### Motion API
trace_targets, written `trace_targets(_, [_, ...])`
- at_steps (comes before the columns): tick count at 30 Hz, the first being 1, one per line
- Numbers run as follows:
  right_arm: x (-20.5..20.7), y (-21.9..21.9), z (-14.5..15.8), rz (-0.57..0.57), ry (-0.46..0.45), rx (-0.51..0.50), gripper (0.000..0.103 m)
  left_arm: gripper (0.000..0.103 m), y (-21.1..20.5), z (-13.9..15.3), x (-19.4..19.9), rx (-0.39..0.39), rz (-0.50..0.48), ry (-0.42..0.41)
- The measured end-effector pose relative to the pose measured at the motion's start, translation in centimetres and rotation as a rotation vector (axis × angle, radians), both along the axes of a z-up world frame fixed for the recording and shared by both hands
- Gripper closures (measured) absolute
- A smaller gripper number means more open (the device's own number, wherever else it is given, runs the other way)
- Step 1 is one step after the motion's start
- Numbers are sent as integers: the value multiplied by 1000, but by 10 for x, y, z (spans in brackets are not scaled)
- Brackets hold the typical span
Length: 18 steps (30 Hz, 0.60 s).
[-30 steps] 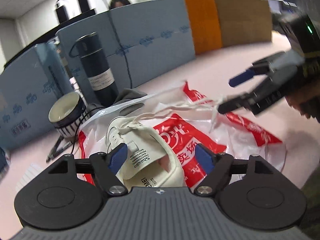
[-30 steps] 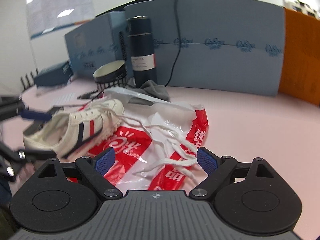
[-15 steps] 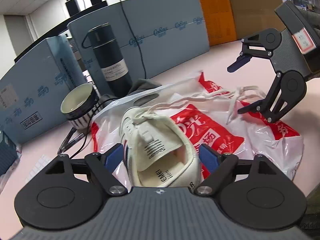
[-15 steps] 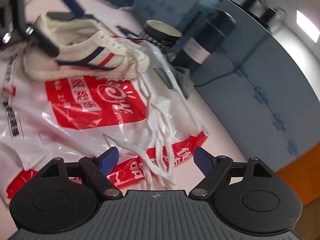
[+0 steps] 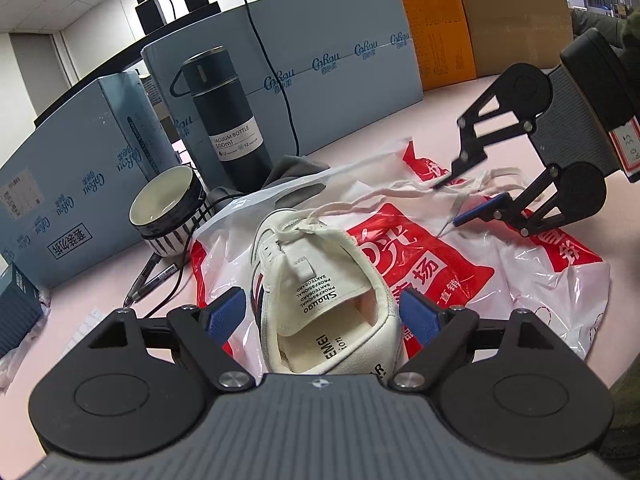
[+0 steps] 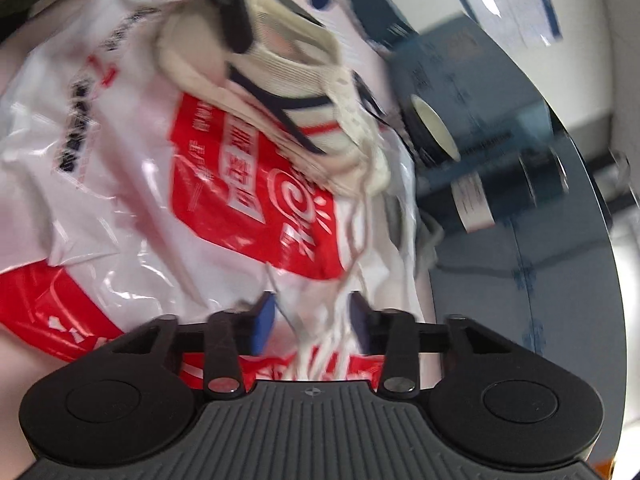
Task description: Lace up shoes with both hands
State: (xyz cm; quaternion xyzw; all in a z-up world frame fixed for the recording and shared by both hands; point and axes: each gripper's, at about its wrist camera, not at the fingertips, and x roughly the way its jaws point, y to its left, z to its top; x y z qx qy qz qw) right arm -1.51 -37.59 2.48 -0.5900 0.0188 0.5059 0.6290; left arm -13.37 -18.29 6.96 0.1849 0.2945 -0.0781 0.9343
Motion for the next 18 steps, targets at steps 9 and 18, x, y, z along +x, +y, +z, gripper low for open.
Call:
trace_targets(9, [53,8,17,-198,486,88,95,19,1,0,2,-3,-1,8])
trace_targets(18, [108,-14,15,-574,1101,345,100,18,-2,-2,6,17,-3,9])
